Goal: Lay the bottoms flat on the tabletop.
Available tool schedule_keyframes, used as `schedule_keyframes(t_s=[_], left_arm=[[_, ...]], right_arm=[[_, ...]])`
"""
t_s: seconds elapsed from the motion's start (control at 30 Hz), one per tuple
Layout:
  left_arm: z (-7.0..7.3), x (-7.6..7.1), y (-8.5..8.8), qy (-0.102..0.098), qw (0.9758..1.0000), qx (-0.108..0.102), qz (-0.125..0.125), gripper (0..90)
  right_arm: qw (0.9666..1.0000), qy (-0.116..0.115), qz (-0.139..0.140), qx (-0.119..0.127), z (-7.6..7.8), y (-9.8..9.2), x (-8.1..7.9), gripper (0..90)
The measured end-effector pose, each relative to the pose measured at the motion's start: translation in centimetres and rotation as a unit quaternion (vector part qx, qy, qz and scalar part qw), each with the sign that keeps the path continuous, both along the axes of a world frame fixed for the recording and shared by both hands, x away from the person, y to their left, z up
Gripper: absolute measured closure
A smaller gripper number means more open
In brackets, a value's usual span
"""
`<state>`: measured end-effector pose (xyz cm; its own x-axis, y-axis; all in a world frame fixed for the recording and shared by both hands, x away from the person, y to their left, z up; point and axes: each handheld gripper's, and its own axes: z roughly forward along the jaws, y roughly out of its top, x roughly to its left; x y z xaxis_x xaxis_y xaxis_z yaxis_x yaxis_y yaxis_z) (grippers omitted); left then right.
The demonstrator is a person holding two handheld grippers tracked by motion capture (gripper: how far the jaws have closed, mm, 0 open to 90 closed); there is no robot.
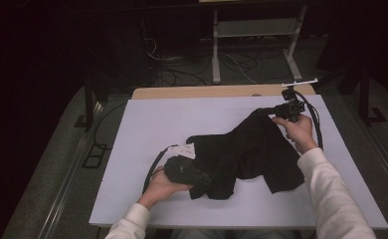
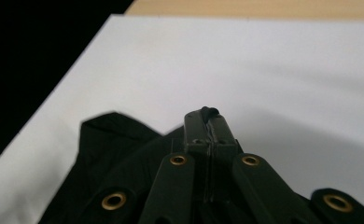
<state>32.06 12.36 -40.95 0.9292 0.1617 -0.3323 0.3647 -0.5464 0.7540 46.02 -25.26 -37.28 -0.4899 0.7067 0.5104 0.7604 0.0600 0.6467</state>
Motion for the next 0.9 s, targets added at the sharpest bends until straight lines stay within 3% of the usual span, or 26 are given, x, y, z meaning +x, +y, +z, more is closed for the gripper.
schedule_keyframes(t_s=[0.2, 0.3, 0.43, 0.47, 0.57, 0.63, 0.77, 0.83, 0.9], left_arm=[[1.0, -0.1, 0.3, 0.011, 0.9996, -0.019, -0.018, 87.7], [0.9, -0.4, 0.2, 0.026, 0.9988, -0.015, -0.040, 87.7], [0.3, -1.0, -0.1, 0.035, 0.9979, 0.002, -0.055, 87.7], [0.1, -1.1, -0.1, 0.036, 0.9977, 0.005, -0.057, 87.5], [-0.1, -1.1, 0.0, 0.041, 0.9978, 0.010, -0.051, 86.9], [-0.1, -1.0, 0.3, 0.040, 0.9984, 0.009, -0.039, 84.6], [0.3, -0.3, 1.2, 0.036, 0.9992, -0.010, 0.016, 67.6], [0.5, 0.4, 1.6, 0.037, 0.9979, -0.023, 0.047, 58.9], [0.7, 1.3, 1.9, 0.030, 0.9956, -0.023, 0.086, 49.8]], right_arm=[[0.9999, -0.010, 0.009, 0.005, 2.6, -0.3, -0.9, 87.6], [0.9998, -0.008, 0.018, 0.007, 3.3, -0.4, -2.1, 87.6], [0.9990, 0.000, 0.037, 0.024, 2.9, -0.5, -4.5, 87.6], [0.9984, 0.011, 0.043, 0.036, 2.3, -0.6, -5.9, 87.6], [0.9974, 0.018, 0.051, 0.047, 1.8, -0.7, -7.2, 87.6], [0.9960, 0.024, 0.061, 0.061, 1.2, -0.9, -8.6, 87.6], [0.9937, 0.039, 0.080, 0.068, -0.4, -0.9, -11.3, 87.6], [0.9925, 0.048, 0.088, 0.069, -1.4, -0.8, -12.5, 87.6], [0.9908, 0.059, 0.100, 0.069, -2.4, -0.7, -13.7, 87.6]])
